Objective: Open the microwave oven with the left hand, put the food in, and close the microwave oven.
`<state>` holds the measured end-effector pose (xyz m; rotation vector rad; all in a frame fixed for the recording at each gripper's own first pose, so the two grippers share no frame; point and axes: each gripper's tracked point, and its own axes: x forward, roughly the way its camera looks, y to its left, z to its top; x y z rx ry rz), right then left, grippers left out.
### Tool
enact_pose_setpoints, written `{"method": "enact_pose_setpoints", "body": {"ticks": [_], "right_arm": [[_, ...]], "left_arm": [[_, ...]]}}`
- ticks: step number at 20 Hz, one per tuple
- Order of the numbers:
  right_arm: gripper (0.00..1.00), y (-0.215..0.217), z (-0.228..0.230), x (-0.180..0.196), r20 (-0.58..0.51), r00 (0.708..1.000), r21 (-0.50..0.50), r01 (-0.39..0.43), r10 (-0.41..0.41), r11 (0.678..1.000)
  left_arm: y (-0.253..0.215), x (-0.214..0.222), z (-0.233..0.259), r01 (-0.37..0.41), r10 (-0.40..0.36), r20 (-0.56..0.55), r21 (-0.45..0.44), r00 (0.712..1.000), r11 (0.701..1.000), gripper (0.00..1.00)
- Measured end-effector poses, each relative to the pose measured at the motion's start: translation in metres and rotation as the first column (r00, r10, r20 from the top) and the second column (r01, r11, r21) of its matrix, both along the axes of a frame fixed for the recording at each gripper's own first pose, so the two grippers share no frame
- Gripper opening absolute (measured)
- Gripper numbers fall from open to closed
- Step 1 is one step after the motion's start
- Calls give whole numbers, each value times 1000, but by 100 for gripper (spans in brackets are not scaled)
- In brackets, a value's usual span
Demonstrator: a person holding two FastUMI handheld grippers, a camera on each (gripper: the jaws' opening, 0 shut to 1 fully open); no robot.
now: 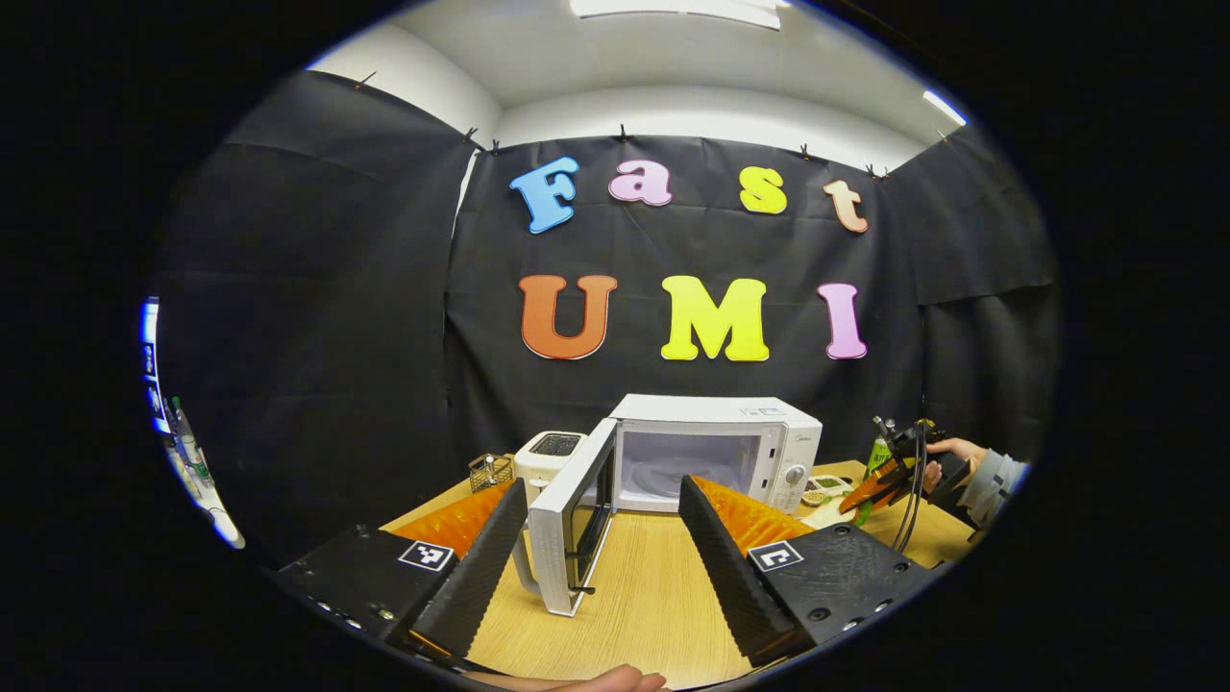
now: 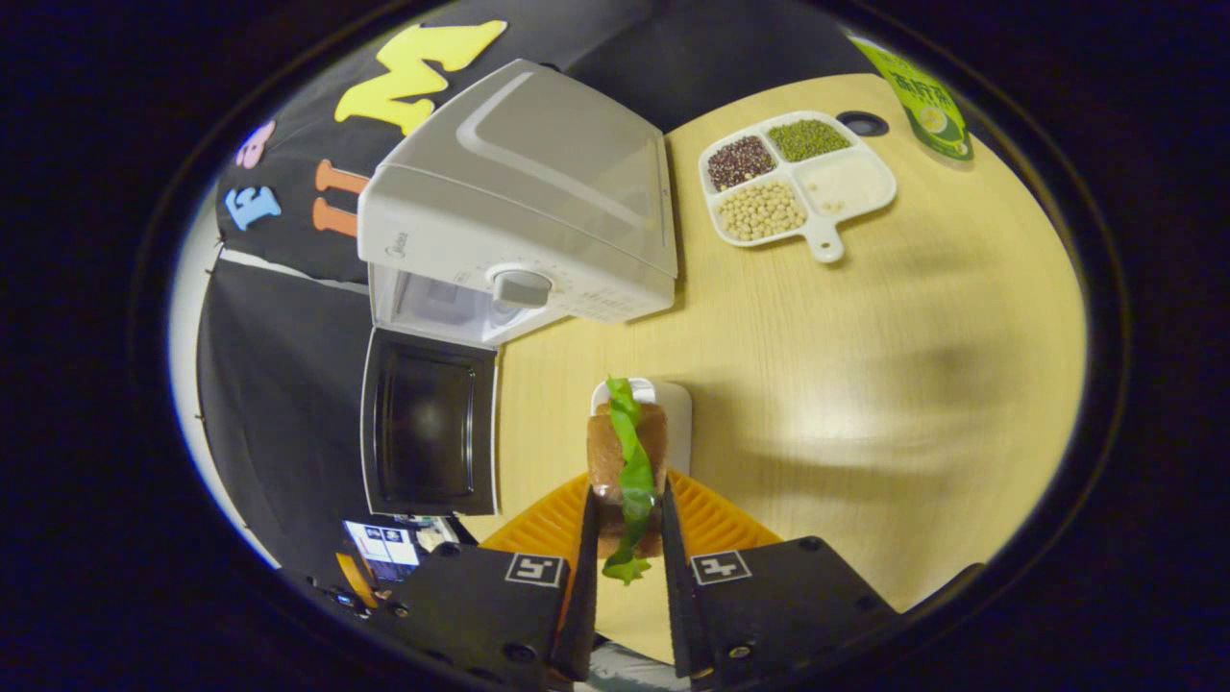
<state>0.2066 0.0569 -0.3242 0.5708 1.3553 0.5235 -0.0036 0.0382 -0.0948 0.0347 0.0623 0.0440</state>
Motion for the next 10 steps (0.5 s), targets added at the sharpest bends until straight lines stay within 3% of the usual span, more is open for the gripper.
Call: {"method": "enact_pose_setpoints", "body": {"ticks": [1, 2, 3, 4, 5, 6, 8, 9, 10], "right_arm": [[25, 0, 6, -3, 18, 1000, -18, 9, -9, 1000], [25, 1, 12, -6, 34, 999, -34, 8, -7, 999], [33, 4, 21, -11, 54, 999, -48, 9, -7, 999], [24, 7, 29, -16, 77, 997, -61, 6, -2, 998], [33, 10, 37, -21, 109, 994, -80, 2, 7, 997], [33, 12, 46, -26, 153, 988, -107, -9, 26, 994], [33, 19, 64, -39, 254, 965, -164, -27, 69, 986], [33, 25, 72, -48, 301, 949, -198, -30, 90, 980], [33, 31, 79, -56, 344, 931, -232, -38, 119, 972]], "left_arm": [[0, -1, -3, 10, -10, -5, 12, 1000, 1000, 95], [-1, -3, -4, 20, -20, -8, 24, 1000, 1000, 95], [-2, -6, -5, 30, -29, -9, 33, 1000, 999, 95], [-1, -8, -6, 38, -38, -8, 41, 999, 998, 95], [0, -11, -8, 45, -45, -7, 45, 999, 998, 95], [0, -14, -10, 54, -53, -6, 44, 999, 998, 84], [4, -20, -14, 70, -70, -3, 28, 998, 997, 84], [5, -21, -16, 77, -77, -3, 17, 997, 997, 95], [8, -23, -18, 79, -79, -2, 5, 997, 997, 95]]}}
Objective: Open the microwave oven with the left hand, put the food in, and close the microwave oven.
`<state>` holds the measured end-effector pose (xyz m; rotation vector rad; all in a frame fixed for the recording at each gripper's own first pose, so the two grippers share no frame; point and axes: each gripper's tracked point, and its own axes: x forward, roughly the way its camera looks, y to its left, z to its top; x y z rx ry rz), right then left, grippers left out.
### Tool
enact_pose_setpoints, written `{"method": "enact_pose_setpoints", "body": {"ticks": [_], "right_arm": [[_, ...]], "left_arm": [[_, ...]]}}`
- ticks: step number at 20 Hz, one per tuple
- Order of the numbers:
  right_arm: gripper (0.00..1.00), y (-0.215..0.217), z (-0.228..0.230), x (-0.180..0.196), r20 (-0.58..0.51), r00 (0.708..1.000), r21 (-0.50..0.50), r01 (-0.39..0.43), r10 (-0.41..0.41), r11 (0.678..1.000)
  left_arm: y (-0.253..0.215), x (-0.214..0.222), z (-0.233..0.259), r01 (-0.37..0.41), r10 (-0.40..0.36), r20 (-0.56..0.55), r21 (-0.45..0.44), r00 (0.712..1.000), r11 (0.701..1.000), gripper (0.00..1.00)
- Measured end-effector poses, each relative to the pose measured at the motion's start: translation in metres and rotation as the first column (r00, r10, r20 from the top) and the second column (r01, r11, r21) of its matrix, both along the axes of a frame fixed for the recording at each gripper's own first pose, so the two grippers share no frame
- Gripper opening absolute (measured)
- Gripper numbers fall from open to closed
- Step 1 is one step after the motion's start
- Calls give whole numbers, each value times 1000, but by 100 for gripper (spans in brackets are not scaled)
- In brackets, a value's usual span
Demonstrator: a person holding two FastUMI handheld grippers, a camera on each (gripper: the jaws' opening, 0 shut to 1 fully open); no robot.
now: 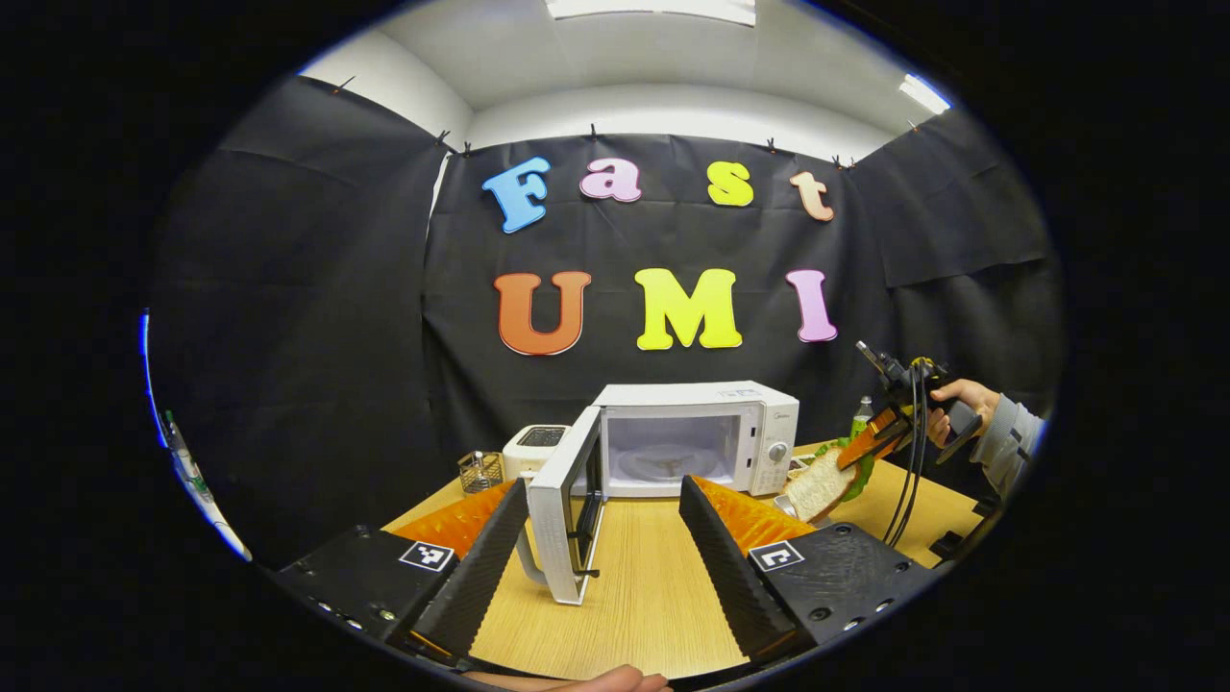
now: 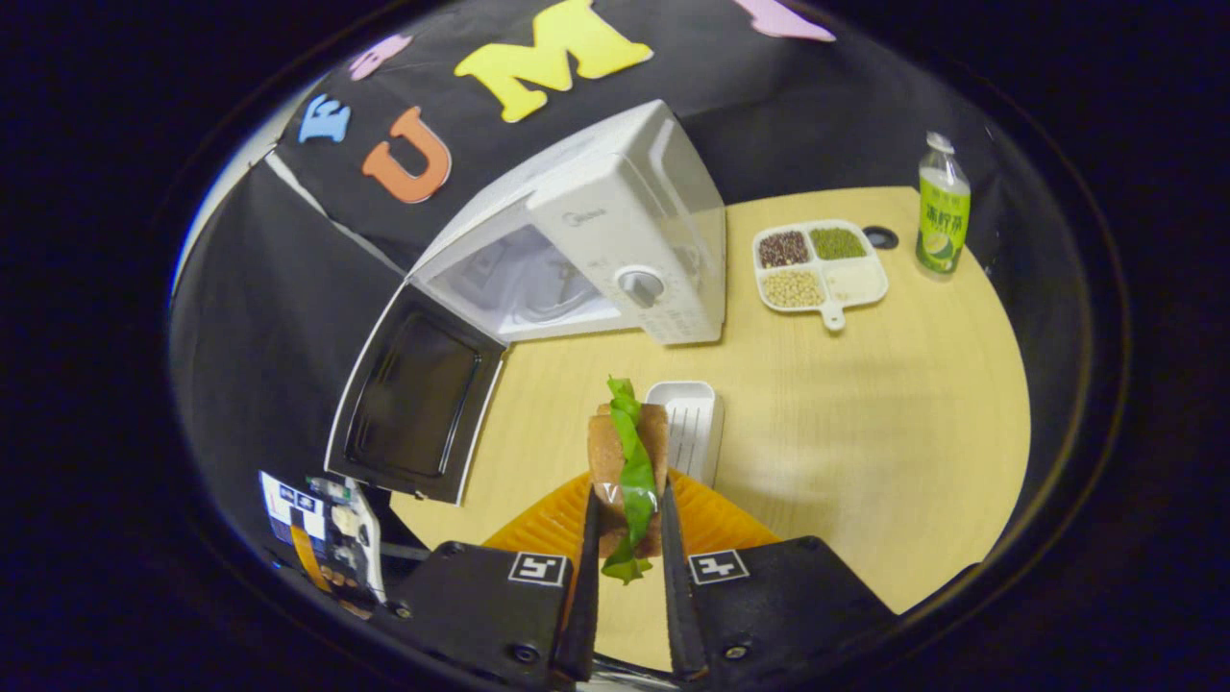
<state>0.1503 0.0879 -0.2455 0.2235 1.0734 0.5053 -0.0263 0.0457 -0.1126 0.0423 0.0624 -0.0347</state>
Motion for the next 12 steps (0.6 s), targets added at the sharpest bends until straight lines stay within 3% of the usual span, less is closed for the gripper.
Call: {"method": "enact_pose_setpoints", "body": {"ticks": [1, 2, 3, 4, 6, 9, 12], "right_arm": [[33, 8, 6, -11, 41, 999, -26, -17, 18, 1000], [33, 17, 11, -23, 74, 996, -44, -38, 41, 998], [33, 28, 15, -35, 104, 993, -55, -51, 56, 997], [33, 38, 20, -45, 135, 988, -65, -65, 74, 996], [33, 57, 28, -56, 229, 970, -88, -63, 82, 994], [33, 84, 42, -61, 411, 907, -122, -47, 93, 991], [33, 110, 47, -63, 556, 822, -204, -6, 121, 979]], "left_arm": [[3, -2, -3, 1, -1, -3, -15, 1000, 1000, 84], [4, -4, -5, 8, -8, -11, -30, 1000, 1000, 95], [5, -7, -8, 13, -14, -20, -43, 1000, 999, 84], [6, -8, -10, 18, -19, -23, -48, 1000, 999, 95], [15, -12, -10, 8, -8, -9, -40, 1000, 999, 95], [24, -20, -20, -11, 11, -10, -51, 1000, 999, 95], [32, -28, -19, -16, 15, -9, -69, 1000, 998, 95]]}}
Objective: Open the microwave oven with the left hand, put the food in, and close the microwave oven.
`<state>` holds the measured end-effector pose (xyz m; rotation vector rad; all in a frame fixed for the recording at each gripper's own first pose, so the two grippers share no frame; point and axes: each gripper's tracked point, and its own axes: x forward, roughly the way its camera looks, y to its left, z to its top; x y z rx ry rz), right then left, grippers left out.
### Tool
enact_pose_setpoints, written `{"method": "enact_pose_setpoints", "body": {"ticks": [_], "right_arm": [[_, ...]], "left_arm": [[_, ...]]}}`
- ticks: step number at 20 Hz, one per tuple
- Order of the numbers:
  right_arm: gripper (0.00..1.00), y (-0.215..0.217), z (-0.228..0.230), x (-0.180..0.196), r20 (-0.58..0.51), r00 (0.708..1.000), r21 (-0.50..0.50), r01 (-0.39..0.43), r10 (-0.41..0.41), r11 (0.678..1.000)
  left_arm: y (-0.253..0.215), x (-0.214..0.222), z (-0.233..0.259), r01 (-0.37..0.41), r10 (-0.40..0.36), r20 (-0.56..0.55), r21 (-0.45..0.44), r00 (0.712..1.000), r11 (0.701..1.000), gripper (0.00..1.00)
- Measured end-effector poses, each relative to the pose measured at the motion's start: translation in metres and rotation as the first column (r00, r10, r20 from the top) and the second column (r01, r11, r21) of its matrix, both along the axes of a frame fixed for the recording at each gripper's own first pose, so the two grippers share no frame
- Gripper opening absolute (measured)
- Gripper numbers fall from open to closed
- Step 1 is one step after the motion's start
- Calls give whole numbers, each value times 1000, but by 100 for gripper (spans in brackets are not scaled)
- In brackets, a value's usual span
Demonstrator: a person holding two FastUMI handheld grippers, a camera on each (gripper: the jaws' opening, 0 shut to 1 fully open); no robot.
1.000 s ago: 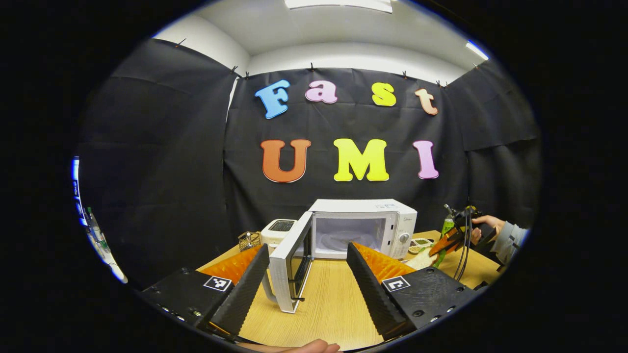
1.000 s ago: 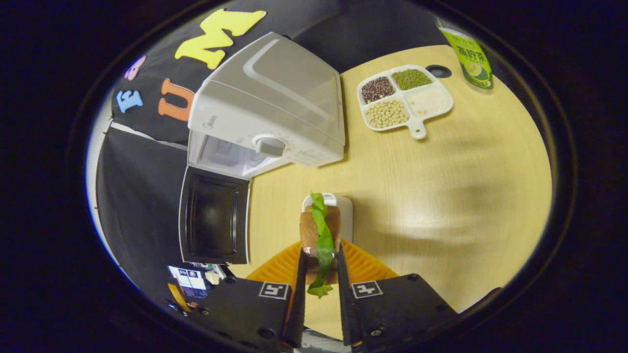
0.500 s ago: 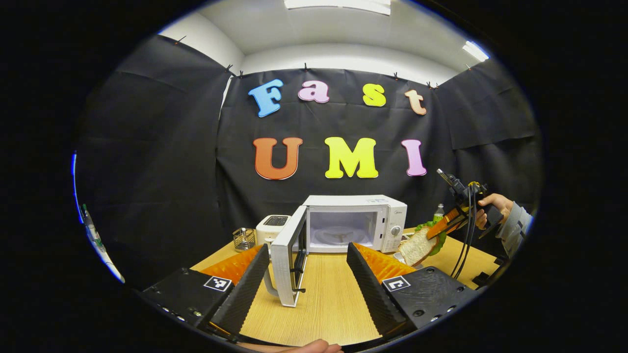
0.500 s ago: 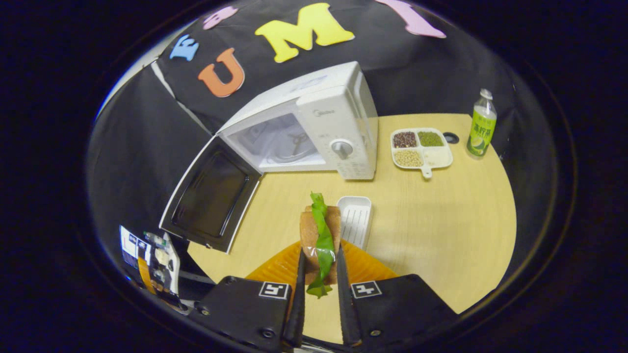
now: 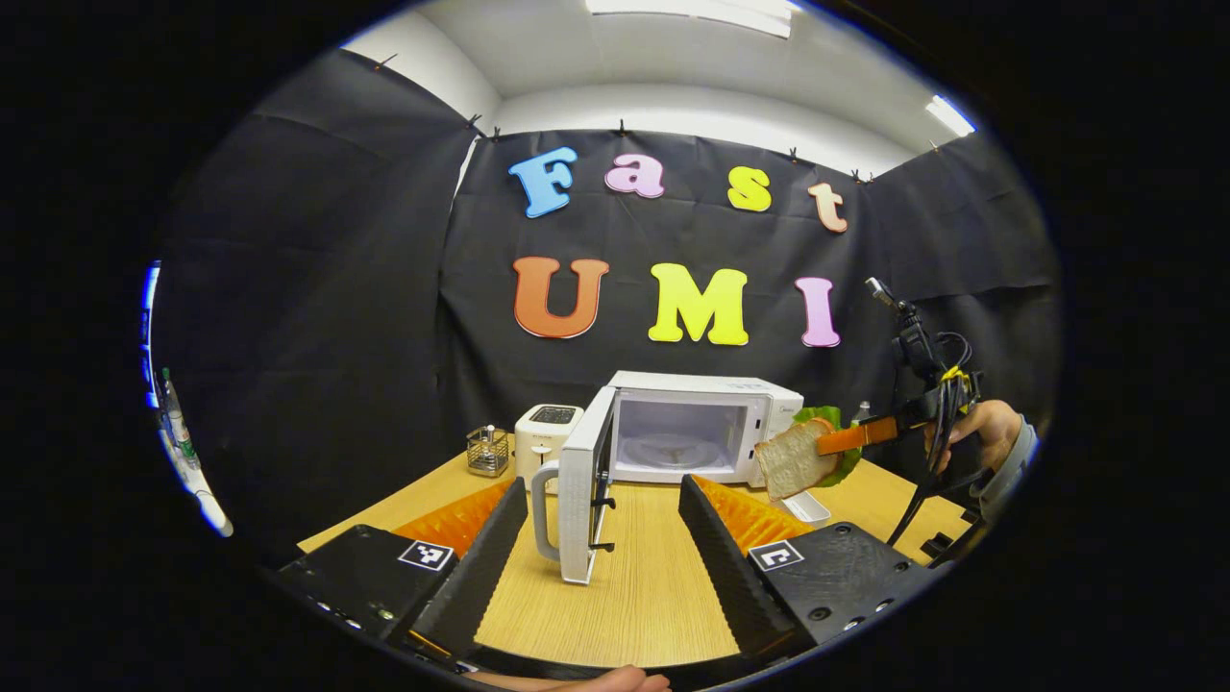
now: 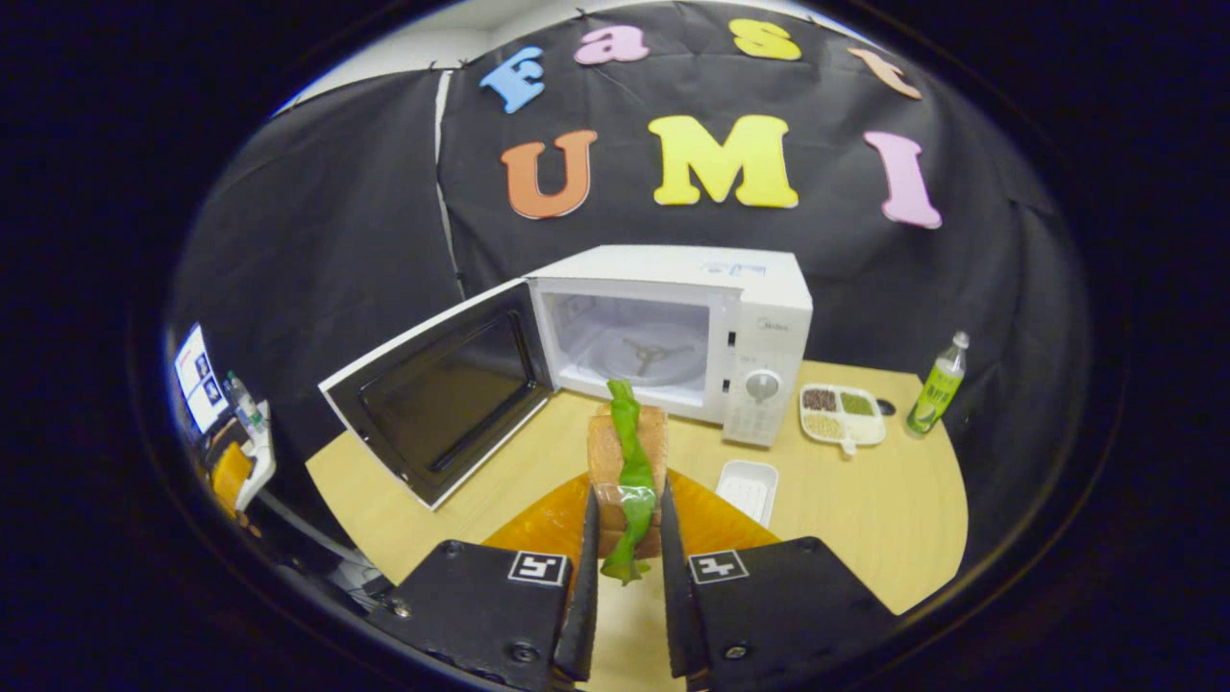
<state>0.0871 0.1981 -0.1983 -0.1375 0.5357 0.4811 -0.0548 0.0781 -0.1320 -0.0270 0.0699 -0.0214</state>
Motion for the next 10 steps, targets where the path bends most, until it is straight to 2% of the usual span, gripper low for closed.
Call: {"method": "enact_pose_setpoints", "body": {"ticks": [1, 2, 3, 4, 5, 6, 7, 8, 10], "right_arm": [[33, 9, 1, -1, 50, 999, -23, 8, -7, 1000], [24, 21, 2, -2, 96, 995, -43, 12, -8, 999], [24, 34, 0, 0, 136, 991, -59, 17, -9, 998], [33, 46, -2, 3, 168, 986, -62, 28, -18, 998], [33, 57, -4, 6, 201, 979, -56, 43, -31, 998], [25, 69, -5, 12, 235, 971, -49, 57, -44, 997], [25, 79, -9, 18, 253, 966, -44, 70, -57, 997], [33, 90, -14, 24, 258, 964, -32, 81, -70, 996], [33, 114, -27, 44, 252, 963, 13, 90, -91, 996]], "left_arm": [[4, -3, 4, -3, 3, 10, 0, 1000, 1000, 95], [7, -5, 7, -3, 3, 22, 1, 1000, 1000, 95], [11, -7, 10, -5, 5, 30, 1, 1000, 1000, 95], [16, -9, 14, -12, 12, 39, 0, 999, 1000, 95], [21, -9, 19, -16, 16, 49, 0, 999, 1000, 95], [25, -9, 23, -20, 20, 57, 0, 998, 1000, 95], [29, -10, 26, -26, 26, 60, -1, 998, 1000, 95], [32, -11, 30, -31, 31, 67, 0, 997, 1000, 95], [34, -12, 39, -29, 29, 85, 1, 996, 1000, 95]]}}
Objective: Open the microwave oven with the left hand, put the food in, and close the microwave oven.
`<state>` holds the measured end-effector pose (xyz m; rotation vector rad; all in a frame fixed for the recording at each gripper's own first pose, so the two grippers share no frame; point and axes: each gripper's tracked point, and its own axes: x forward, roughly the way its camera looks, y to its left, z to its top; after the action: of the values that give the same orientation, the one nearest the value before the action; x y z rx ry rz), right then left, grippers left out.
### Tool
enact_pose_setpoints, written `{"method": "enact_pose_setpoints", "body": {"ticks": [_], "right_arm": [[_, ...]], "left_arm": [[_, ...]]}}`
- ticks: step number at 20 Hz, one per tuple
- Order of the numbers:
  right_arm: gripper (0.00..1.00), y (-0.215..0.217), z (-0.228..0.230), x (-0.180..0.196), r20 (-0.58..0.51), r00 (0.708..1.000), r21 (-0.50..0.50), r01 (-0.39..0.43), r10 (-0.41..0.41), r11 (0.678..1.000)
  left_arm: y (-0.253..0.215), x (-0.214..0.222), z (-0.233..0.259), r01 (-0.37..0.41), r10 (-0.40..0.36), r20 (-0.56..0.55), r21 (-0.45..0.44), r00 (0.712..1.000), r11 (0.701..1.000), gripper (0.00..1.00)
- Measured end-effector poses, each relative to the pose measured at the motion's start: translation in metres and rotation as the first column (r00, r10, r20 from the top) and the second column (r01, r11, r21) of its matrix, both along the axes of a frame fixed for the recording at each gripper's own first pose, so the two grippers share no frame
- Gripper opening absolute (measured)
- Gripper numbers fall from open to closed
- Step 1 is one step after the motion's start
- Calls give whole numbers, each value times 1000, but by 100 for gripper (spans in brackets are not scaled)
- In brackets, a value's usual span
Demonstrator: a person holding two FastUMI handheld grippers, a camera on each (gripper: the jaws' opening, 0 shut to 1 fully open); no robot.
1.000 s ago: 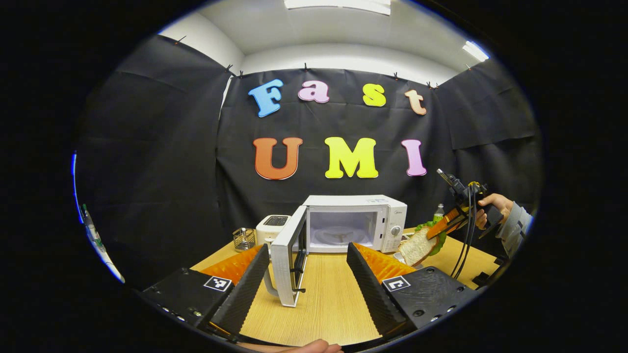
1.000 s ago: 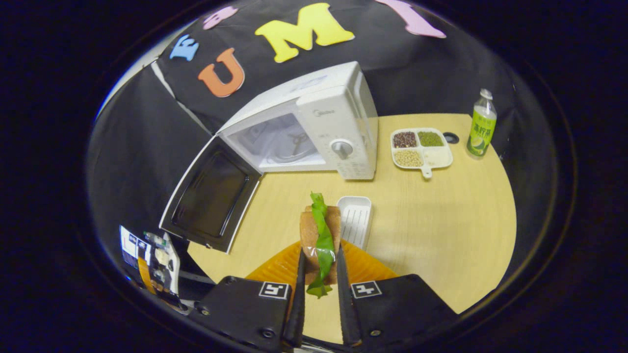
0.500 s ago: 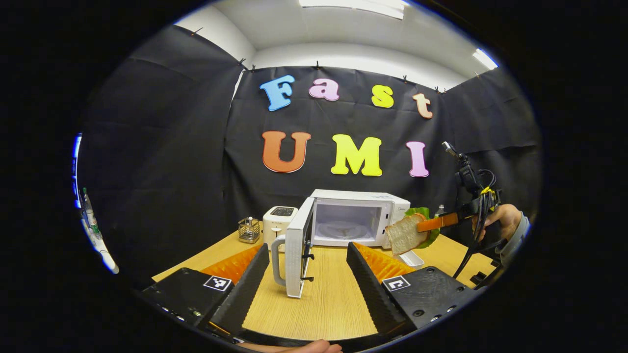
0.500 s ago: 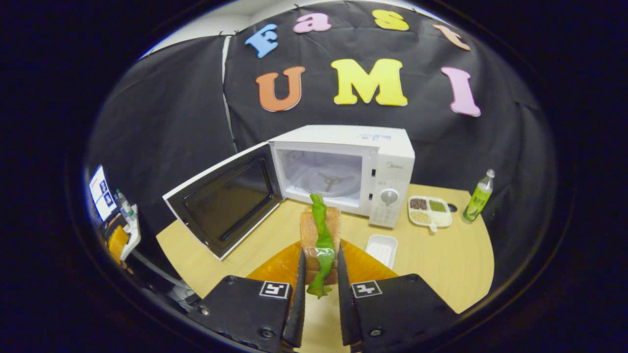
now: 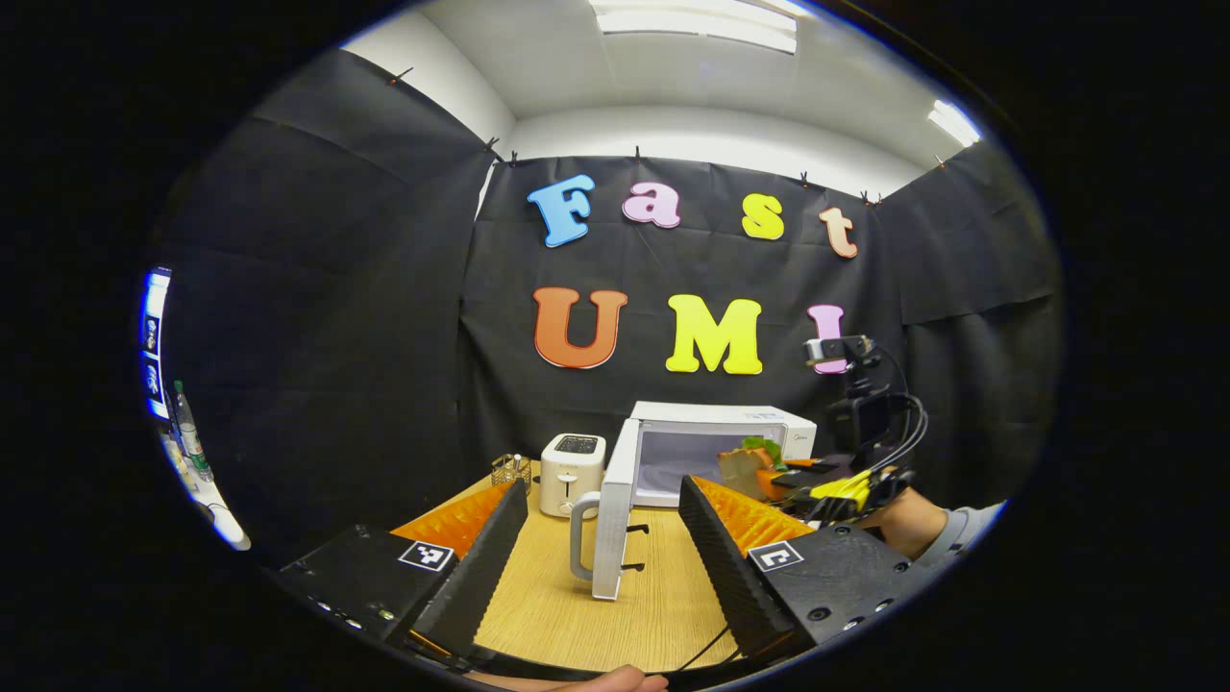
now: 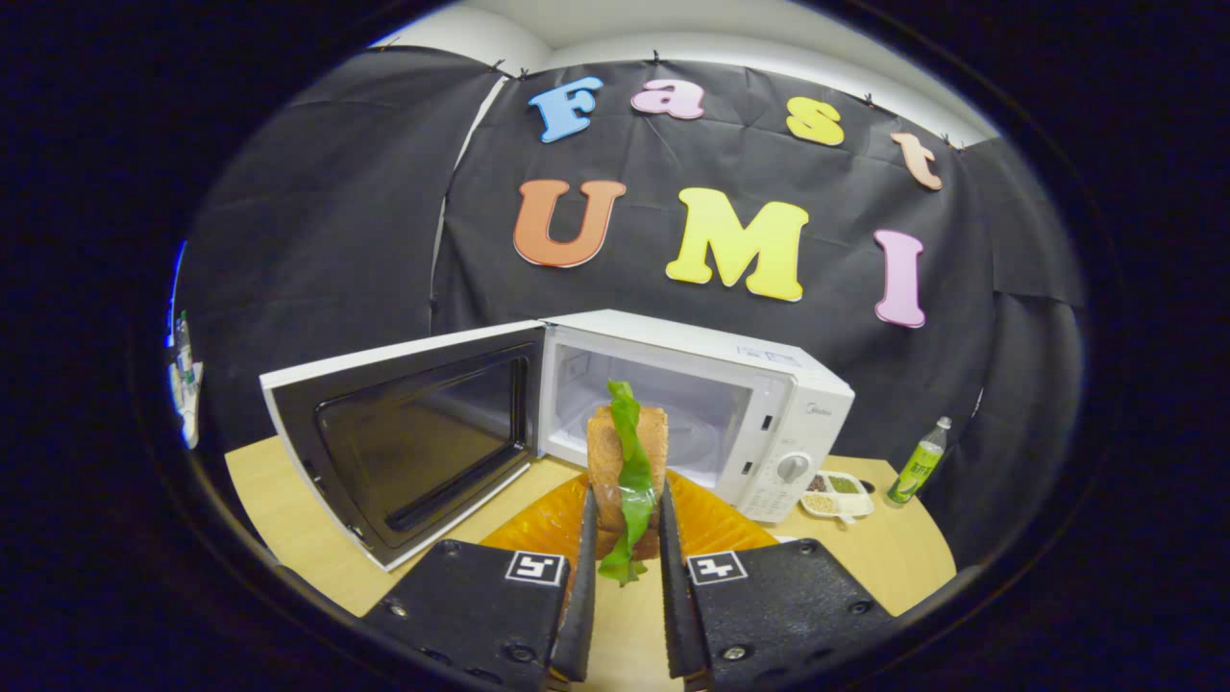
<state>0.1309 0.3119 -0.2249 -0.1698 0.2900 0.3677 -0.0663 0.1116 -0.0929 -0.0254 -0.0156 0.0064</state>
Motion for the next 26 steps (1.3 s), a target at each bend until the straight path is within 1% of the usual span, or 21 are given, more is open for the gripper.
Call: {"method": "enact_pose_setpoints", "body": {"ticks": [3, 4, 5, 6, 7, 8, 9, 10, 11, 12, 13, 14, 15, 16, 17, 18, 19, 21, 24, 25, 26], "right_arm": [[33, 18, -26, 36, -66, 996, 83, 69, -63, 994], [34, 21, -31, 49, -77, 993, 122, 98, -89, 988], [33, 24, -36, 64, -88, 989, 161, 128, -115, 978], [33, 26, -39, 78, -105, 983, 215, 169, -149, 962], [33, 29, -44, 93, -137, 976, 278, 204, -172, 939], [33, 32, -49, 108, -187, 965, 348, 241, -185, 906], [33, 35, -51, 121, -243, 952, 430, 277, -185, 859], [33, 40, -52, 135, -292, 940, 507, 309, -177, 805], [33, 43, -53, 149, -323, 930, 564, 336, -173, 754], [33, 45, -55, 164, -344, 922, 602, 363, -179, 711], [33, 44, -57, 176, -359, 912, 635, 395, -199, 664], [33, 46, -59, 190, -380, 901, 663, 423, -209, 617], [33, 46, -63, 203, -405, 887, 689, 455, -222, 563], [33, 44, -70, 215, -432, 871, 701, 487, -232, 521], [33, 41, -75, 224, -456, 853, 706, 520, -253, 480], [33, 34, -80, 233, -456, 840, 706, 543, -294, 456], [33, 27, -88, 238, -455, 825, 689, 565, -335, 454], [34, 27, -95, 247, -428, 831, 694, 554, -356, 459], [34, 22, -100, 256, -394, 837, 683, 543, -380, 489], [35, 23, -101, 258, -384, 842, 676, 536, -379, 506], [29, 23, -101, 260, -375, 847, 674, 528, -377, 517]], "left_arm": [[3, 2, 9, 7, -7, 20, -1, 1000, 1000, 95], [4, 3, 12, 8, -8, 26, -3, 1000, 1000, 84], [7, 3, 12, 6, -6, 29, -3, 1000, 1000, 84], [9, 4, 13, 4, -4, 30, -2, 1000, 1000, 95], [13, 5, 14, -1, 1, 30, 1, 1000, 1000, 95], [17, 6, 14, -5, 5, 32, 4, 999, 1000, 95], [21, 5, 13, -11, 11, 35, 5, 999, 1000, 84], [24, 6, 9, -20, 20, 27, 4, 999, 1000, 84], [28, 7, 5, -26, 26, 17, 5, 1000, 1000, 95], [31, 7, 0, -31, 31, 7, 10, 999, 999, 84], [34, 7, -6, -35, 36, -3, 16, 999, 999, 95], [38, 7, -11, -41, 41, -11, 17, 999, 999, 95], [42, 8, -16, -50, 50, -26, 13, 998, 999, 95], [46, 9, -20, -58, 59, -38, 11, 998, 998, 95], [50, 8, -25, -63, 64, -49, 11, 997, 998, 84], [51, 9, -27, -65, 65, -54, 13, 996, 998, 95], [50, 10, -31, -66, 67, -65, 16, 996, 998, 95], [52, 10, -30, -76, 77, -67, 29, 995, 997, 95], [51, 4, -26, -73, 75, -56, 46, 996, 996, 95], [48, 3, -23, -66, 69, -49, 43, 996, 997, 95], [46, 2, -21, -62, 64, -42, 36, 997, 997, 95]]}}
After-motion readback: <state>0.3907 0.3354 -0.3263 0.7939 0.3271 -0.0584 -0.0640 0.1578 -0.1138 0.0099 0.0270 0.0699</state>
